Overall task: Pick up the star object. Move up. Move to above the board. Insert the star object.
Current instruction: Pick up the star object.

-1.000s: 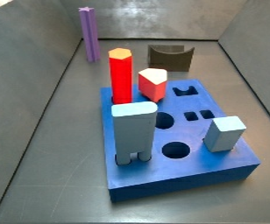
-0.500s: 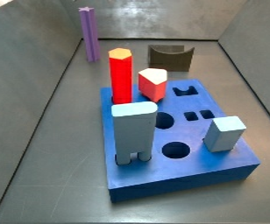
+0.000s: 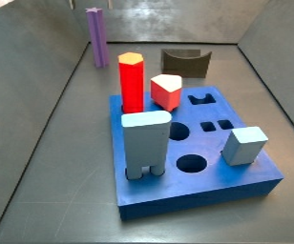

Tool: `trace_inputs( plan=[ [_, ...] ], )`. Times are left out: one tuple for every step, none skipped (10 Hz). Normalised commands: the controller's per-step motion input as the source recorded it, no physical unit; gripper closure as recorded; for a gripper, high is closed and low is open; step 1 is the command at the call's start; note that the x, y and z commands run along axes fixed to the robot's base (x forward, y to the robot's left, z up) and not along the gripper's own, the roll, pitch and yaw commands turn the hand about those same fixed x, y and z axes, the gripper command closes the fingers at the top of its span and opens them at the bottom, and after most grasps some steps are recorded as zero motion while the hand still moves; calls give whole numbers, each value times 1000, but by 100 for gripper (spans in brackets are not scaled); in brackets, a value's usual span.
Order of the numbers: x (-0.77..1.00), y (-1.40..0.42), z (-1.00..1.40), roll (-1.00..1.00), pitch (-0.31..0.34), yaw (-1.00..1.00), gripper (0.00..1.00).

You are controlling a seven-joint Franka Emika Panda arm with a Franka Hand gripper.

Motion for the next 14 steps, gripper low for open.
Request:
trace_inputs(
  plan=[
    [197,166,-746,23,0,0,0],
    [206,109,-606,0,0,0,0],
    [203,0,-529,11,0,0,0],
    [100,0,-443,6,-10,0,0],
    [43,-109,-323,9,-30,0,0],
    [0,-74,-189,0,-29,0,0],
    [0,0,-49,0,-34,0,0],
    [0,0,0,0,-10,0,0],
    [0,0,0,0,0,0,0],
    [0,0,0,0,0,0,100],
    [0,0,0,0,0,0,100],
    [0,0,0,0,0,0,100],
    [0,0,0,0,0,0,100],
    [0,0,0,0,0,0,100]
  ],
)
